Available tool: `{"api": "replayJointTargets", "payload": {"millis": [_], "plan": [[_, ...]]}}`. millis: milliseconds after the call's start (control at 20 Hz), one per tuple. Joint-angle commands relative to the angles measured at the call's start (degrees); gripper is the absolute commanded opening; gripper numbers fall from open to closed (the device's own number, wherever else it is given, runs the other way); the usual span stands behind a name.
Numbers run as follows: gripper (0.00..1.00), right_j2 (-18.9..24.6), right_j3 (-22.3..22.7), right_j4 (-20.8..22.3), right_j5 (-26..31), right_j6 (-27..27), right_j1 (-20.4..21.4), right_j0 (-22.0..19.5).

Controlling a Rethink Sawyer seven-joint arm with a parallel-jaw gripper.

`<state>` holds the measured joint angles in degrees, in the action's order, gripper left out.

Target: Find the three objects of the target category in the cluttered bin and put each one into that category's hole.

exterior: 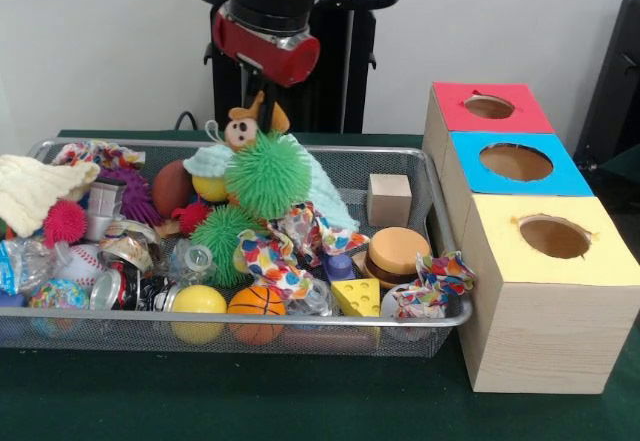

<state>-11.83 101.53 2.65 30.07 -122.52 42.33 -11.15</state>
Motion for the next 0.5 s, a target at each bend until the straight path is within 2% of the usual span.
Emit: {"api": "replayJointTargets", "payload": {"millis": [50,200,500], "plan": [[0.00,5.1,0.4,-4.3,5.4,-9.2,-1.6,3.4],[0.00,5.0,0.2,-5.3,2.1,-10.1,-4.2,4.3],[0.00,3.7,0.6,-7.8,1.1,-11.4,-5.6,6.3]]}}
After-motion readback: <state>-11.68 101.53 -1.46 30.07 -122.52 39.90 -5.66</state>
